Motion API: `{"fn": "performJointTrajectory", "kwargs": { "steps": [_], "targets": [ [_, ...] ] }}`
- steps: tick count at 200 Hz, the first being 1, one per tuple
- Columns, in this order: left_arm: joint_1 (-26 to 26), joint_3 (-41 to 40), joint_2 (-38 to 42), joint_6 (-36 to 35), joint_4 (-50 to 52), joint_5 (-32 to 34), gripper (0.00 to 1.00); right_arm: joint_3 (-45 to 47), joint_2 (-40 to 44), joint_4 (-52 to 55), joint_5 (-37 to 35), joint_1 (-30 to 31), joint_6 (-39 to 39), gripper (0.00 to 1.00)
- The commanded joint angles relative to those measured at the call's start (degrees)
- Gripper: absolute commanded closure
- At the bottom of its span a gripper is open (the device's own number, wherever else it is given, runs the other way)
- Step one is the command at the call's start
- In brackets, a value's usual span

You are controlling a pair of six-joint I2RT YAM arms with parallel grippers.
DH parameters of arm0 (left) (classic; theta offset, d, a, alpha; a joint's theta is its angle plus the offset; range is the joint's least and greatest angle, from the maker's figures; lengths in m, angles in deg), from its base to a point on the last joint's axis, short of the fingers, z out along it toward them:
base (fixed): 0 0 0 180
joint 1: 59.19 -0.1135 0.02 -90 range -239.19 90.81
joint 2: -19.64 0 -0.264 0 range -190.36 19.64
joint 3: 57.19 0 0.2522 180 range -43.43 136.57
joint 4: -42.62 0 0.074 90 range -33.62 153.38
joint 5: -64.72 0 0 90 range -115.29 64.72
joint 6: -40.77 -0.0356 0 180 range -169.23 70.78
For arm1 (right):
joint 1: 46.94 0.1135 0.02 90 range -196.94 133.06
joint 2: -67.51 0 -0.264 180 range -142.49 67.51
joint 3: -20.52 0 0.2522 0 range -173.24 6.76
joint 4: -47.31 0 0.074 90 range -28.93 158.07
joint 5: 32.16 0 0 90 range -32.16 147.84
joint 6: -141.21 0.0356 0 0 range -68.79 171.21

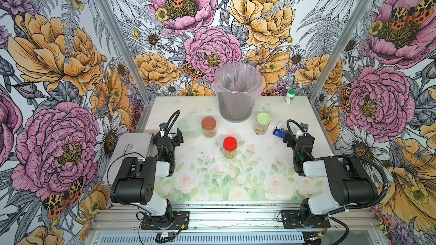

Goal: Empty moldy peanuts from jars
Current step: Move the trash bin to the center of the board.

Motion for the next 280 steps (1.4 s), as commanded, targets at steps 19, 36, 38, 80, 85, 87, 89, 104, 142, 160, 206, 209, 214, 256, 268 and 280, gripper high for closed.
{"fn": "performJointTrajectory", "kwargs": {
  "steps": [19, 36, 38, 80, 85, 87, 89, 104, 142, 160, 206, 209, 214, 256, 268, 280],
  "targets": [
    [0.2, 0.2, 0.1, 0.9, -1.6, 1.0, 0.01, -1.0, -0.2, -1.1, 0.4, 0.0, 0.1, 0.01],
    [0.2, 0.1, 0.2, 0.9, -1.6, 1.0, 0.01, -0.9, -0.2, -1.3, 0.4, 0.0, 0.1, 0.01],
    [0.2, 0.2, 0.2, 0.9, -1.6, 1.0, 0.01, -0.9, -0.3, -1.3, 0.4, 0.0, 0.1, 0.01],
    [0.2, 0.8, 0.3, -0.1, -0.2, -0.9, 0.01, -0.8, -0.2, -1.4, 0.4, 0.0, 0.1, 0.01],
    [0.3, 0.9, 0.4, -0.2, -0.3, -0.9, 0.01, -0.7, -0.2, -1.5, 0.4, 0.0, 0.1, 0.01],
    [0.3, 1.0, 0.5, -0.2, 0.0, -0.9, 0.01, -0.7, -0.1, -1.5, 0.4, 0.0, 0.1, 0.01],
    [0.4, 1.2, 0.8, -0.2, 0.4, -0.9, 0.01, -0.6, -0.1, -1.6, 0.3, 0.0, 0.0, 0.01],
    [0.8, 3.7, 3.6, -0.5, 7.6, -0.1, 0.01, -0.8, 1.0, -0.3, 0.7, 0.3, -0.4, 0.01],
    [3.8, 10.6, 7.6, -2.8, 22.4, 4.5, 0.01, -3.2, 6.3, 8.3, -1.4, 1.8, -1.3, 0.01],
    [6.5, 13.3, 9.5, -4.4, 27.8, 8.3, 0.01, -5.6, 9.2, 14.7, -3.5, 2.1, -0.7, 0.01],
    [13.0, 25.1, 13.8, -1.6, 50.6, 12.0, 0.01, -15.5, 13.8, 37.2, -1.3, 2.8, 5.3, 0.01],
    [13.3, 25.9, 13.9, -1.4, 52.1, 12.0, 0.01, -15.9, 14.3, 38.0, -1.3, 2.9, 5.6, 0.01],
    [13.9, 27.1, 14.1, -1.0, 54.4, 11.4, 0.01, -16.3, 15.1, 39.8, -1.2, 3.2, 6.5, 0.01],
    [15.9, 35.6, 15.5, 7.6, 70.5, 5.0, 0.01, -21.1, 20.9, 52.5, 3.8, 4.9, 10.5, 0.01],
    [15.8, 37.7, 15.7, 9.6, 73.7, 1.7, 0.01, -22.7, 22.1, 56.1, 6.5, 5.1, 11.0, 0.01],
    [15.8, 40.7, 15.3, 11.6, 78.7, -0.8, 0.01, -25.2, 22.8, 60.4, 10.1, 5.5, 11.9, 0.01]
  ]
}}
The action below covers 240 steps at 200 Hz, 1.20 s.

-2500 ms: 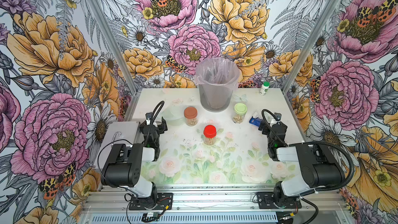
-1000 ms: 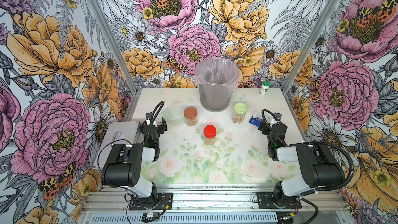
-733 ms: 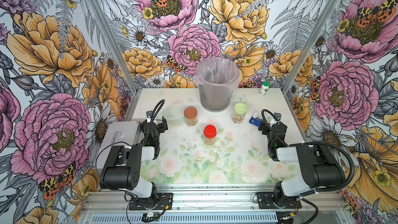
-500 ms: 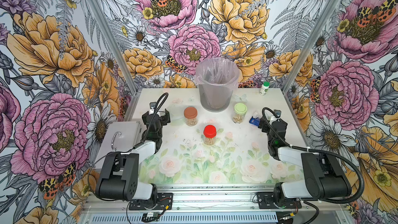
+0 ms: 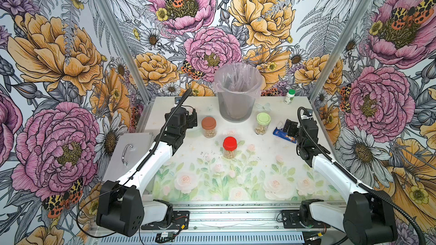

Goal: Empty moldy peanuts from jars
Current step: Move the trash bin to the center of the board.

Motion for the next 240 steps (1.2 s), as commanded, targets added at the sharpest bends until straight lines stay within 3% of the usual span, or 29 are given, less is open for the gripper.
{"fn": "performJointTrajectory", "kwargs": {
  "steps": [1, 34, 74, 147, 182, 240],
  "targets": [
    [0.0, 4.8, 0.5, 6.2, 14.0, -6.6, 0.01, -5.0, 2.2, 11.6, 7.1, 0.8, 3.1, 0.01],
    [0.2, 7.3, 1.2, 9.7, 16.2, -15.5, 0.01, -11.2, 2.1, 19.3, 19.2, 1.6, 4.8, 0.01],
    [1.0, 10.0, 0.2, 13.4, 16.0, -22.5, 0.01, -16.9, -0.8, 25.7, 17.7, 3.9, 7.5, 0.01],
    [6.2, 14.0, -3.5, 12.5, 15.8, -21.8, 0.01, -22.2, -9.2, 29.0, 10.5, 8.2, 8.3, 0.01],
    [9.5, 16.4, -5.5, 10.8, 15.3, -17.7, 0.01, -24.6, -13.2, 29.0, 10.0, 9.0, 8.1, 0.01],
    [10.3, 18.1, -9.0, 12.8, 13.6, -16.9, 0.01, -30.6, -21.9, 29.6, 6.6, 11.4, 6.8, 0.01]
  ]
}}
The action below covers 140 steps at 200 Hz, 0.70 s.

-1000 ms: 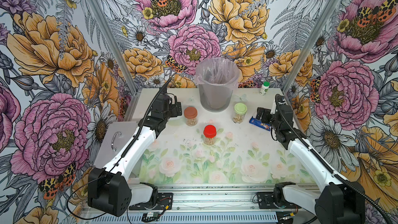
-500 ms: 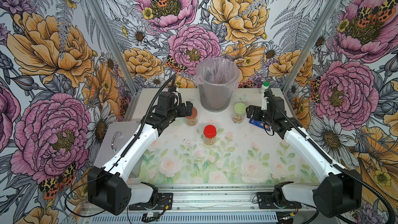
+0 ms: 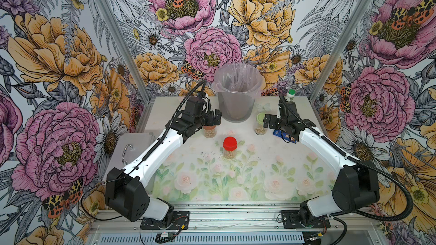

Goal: Empty moldy peanuts from jars
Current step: Move the trash bin to the center of the board.

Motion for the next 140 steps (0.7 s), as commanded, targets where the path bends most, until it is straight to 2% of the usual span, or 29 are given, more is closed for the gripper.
{"fn": "performJointTrajectory", "kwargs": {
  "steps": [1, 64, 123, 140],
  "targets": [
    [0.0, 1.0, -0.3, 0.8, -1.9, 1.7, 0.01, -3.1, -2.4, 0.6, -2.5, 1.1, -0.8, 0.01],
    [0.4, 0.6, 0.0, -0.1, -2.5, 1.4, 0.01, -5.9, -7.1, 0.6, -3.3, 2.4, -1.1, 0.01],
    [0.0, 1.3, 0.2, -0.4, -2.5, 1.7, 0.01, -7.5, -7.8, 0.6, -3.5, 2.7, -1.8, 0.01],
    [-1.4, 3.5, 0.0, 0.2, -2.2, -0.8, 0.01, -8.1, -8.1, 0.6, -3.5, 2.7, -2.1, 0.01]
  ]
}}
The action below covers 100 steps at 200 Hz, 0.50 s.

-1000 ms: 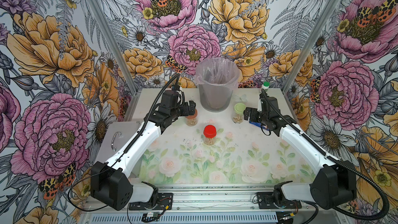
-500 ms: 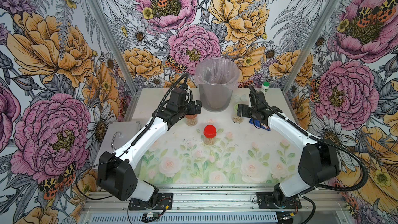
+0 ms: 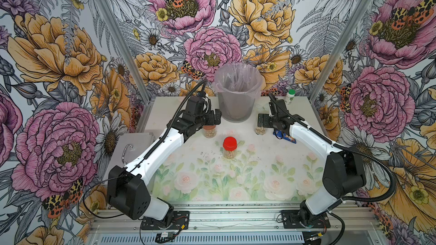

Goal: Empty moldy peanuts from jars
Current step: Move the trash bin to the center of the board.

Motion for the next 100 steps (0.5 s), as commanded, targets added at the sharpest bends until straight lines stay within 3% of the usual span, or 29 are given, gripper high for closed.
{"fn": "performJointTrajectory", "kwargs": {
  "steps": [1, 46, 100],
  "targets": [
    [-1.6, 3.6, 0.4, 0.2, -1.2, -1.2, 0.01, -3.0, -1.1, 0.0, -1.2, 0.4, -1.2, 0.00],
    [-8.5, 18.6, -7.3, 5.4, 4.8, -10.4, 0.01, -6.0, -2.8, 0.0, -2.8, 0.4, -1.7, 0.01],
    [-9.0, 44.5, -26.6, 5.5, 17.9, -15.0, 0.01, -13.5, -4.5, -0.4, -3.6, -0.1, -2.7, 0.01]
  ]
}}
